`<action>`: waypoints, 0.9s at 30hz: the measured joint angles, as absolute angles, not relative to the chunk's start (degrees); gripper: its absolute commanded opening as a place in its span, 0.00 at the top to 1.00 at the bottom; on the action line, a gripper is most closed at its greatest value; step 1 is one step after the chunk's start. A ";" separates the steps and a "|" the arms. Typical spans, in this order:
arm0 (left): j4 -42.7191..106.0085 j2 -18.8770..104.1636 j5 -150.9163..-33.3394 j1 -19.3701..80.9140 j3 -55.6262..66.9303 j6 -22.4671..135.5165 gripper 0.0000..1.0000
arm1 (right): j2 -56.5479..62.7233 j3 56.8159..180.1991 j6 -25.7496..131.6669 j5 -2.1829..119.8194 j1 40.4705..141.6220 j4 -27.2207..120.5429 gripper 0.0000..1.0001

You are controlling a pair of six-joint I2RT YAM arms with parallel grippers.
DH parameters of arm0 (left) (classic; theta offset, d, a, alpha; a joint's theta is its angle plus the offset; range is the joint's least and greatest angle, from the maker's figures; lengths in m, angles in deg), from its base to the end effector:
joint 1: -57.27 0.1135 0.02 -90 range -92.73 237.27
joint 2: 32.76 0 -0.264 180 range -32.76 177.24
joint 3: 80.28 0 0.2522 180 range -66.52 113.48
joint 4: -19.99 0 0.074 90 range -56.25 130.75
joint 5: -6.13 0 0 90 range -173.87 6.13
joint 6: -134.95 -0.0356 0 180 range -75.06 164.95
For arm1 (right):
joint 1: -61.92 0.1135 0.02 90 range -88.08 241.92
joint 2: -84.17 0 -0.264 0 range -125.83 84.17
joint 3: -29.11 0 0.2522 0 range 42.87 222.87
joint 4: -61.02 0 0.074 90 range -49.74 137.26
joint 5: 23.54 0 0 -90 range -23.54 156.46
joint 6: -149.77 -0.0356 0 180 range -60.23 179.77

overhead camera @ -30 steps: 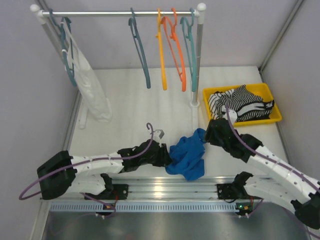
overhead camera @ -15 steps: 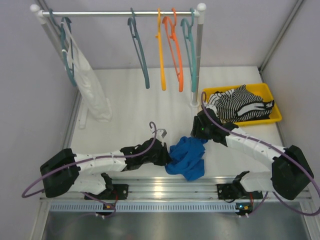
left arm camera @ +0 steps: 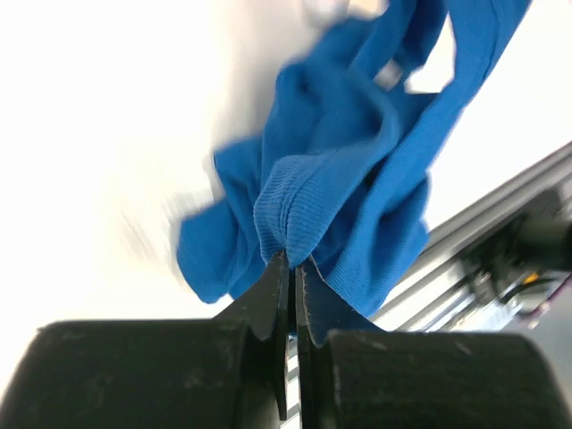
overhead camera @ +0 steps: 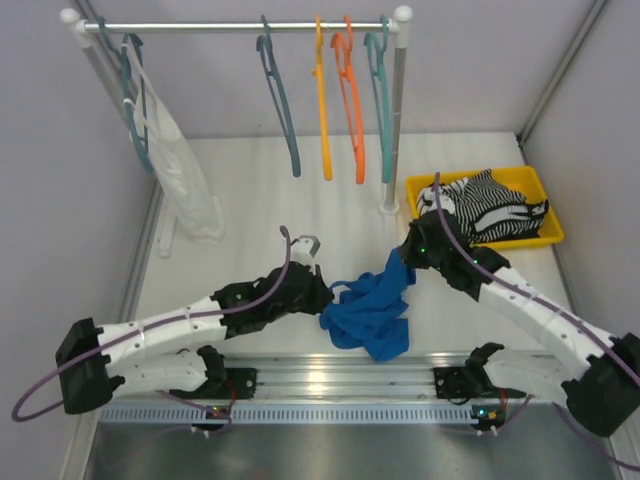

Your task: Place the tank top on the hanger

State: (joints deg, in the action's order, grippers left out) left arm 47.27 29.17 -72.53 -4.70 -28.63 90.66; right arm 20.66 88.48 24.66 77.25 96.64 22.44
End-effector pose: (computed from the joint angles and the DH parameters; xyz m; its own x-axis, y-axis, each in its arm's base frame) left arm 0.1144 -0.2000 0.2351 -0.7671 -0.0526 -0.6393 0.3481 0.8030 -0.4837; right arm 0.1960 0.1277 0.2576 -0.7129 0.1933 -0.6741 -0.0445 0.9468 0.3187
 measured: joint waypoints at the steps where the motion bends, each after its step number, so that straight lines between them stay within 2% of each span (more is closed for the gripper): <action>1: 49.19 27.27 -70.39 -4.70 -26.57 89.92 1.00 | 23.55 89.40 24.64 77.11 96.62 21.91 1.00; 6: 56.51 21.04 -61.39 -4.70 -16.28 86.88 1.00 | 35.85 97.64 24.64 75.23 96.64 20.95 1.00; 12: 63.97 20.21 -52.71 -4.70 -3.78 82.09 1.00 | 40.73 106.44 25.32 72.46 96.68 20.14 1.00; 18: 66.89 22.46 -46.72 -4.70 7.68 75.45 1.00 | 37.30 116.63 28.00 71.85 96.75 16.93 1.00; 27: 68.58 24.49 -43.84 -4.70 15.22 70.07 1.00 | 27.00 133.53 31.87 70.03 96.77 13.48 1.00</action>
State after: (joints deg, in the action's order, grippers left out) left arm 68.58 24.49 -43.84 -4.70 15.22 70.07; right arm 27.00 133.53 31.87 70.03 96.77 13.48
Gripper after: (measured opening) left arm 0.031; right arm 0.010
